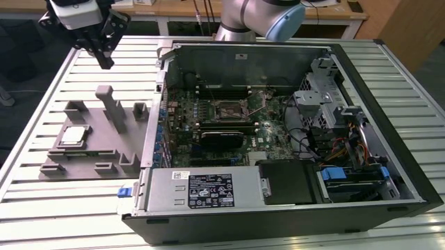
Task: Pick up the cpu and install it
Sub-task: 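Reach for the cpu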
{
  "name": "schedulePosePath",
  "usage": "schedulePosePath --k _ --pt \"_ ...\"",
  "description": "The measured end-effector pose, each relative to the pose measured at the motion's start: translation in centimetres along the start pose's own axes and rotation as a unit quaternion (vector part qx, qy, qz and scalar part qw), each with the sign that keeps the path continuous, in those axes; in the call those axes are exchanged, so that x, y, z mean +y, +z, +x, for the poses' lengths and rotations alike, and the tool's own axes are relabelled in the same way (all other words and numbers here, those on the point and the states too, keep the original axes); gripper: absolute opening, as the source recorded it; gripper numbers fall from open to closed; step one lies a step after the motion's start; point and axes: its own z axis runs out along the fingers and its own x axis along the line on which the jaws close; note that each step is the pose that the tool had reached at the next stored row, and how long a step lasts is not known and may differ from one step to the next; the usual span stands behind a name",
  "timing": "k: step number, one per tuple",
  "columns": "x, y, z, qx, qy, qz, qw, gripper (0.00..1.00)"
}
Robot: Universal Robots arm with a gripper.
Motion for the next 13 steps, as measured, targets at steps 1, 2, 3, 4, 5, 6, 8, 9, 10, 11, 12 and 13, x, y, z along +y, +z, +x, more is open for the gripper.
schedulePosePath --k 1,2,3,4,5,6,8,9,10,11,12,13 --pt "-0.01 0.06 0.16 0.0000 0.000 0.0000 1.0000 0.11" --pt "-0.02 0.12 0.32 0.0000 0.000 0.0000 1.0000 0.11" --pt "-0.04 0.19 0.47 0.0000 0.000 0.0000 1.0000 0.11" --pt "-0.04 0.25 0.62 0.0000 0.000 0.0000 1.0000 0.11" --pt "-0.05 0.32 0.78 0.0000 0.000 0.0000 1.0000 0.11" --pt "-0.05 0.39 0.96 0.0000 0.000 0.0000 1.0000 0.11" --pt "-0.06 0.52 1.28 0.0000 0.000 0.0000 1.0000 0.11" --pt "-0.07 0.58 1.43 0.0000 0.000 0.0000 1.0000 0.11" --pt "-0.07 0.63 1.59 0.0000 0.000 0.0000 1.0000 0.11" --pt "-0.08 0.68 1.74 0.0000 0.000 0.0000 1.0000 0.11" --pt "-0.08 0.73 1.90 0.0000 0.000 0.0000 1.0000 0.11" --pt "-0.09 0.79 2.05 0.0000 0.000 0.0000 1.0000 0.11"
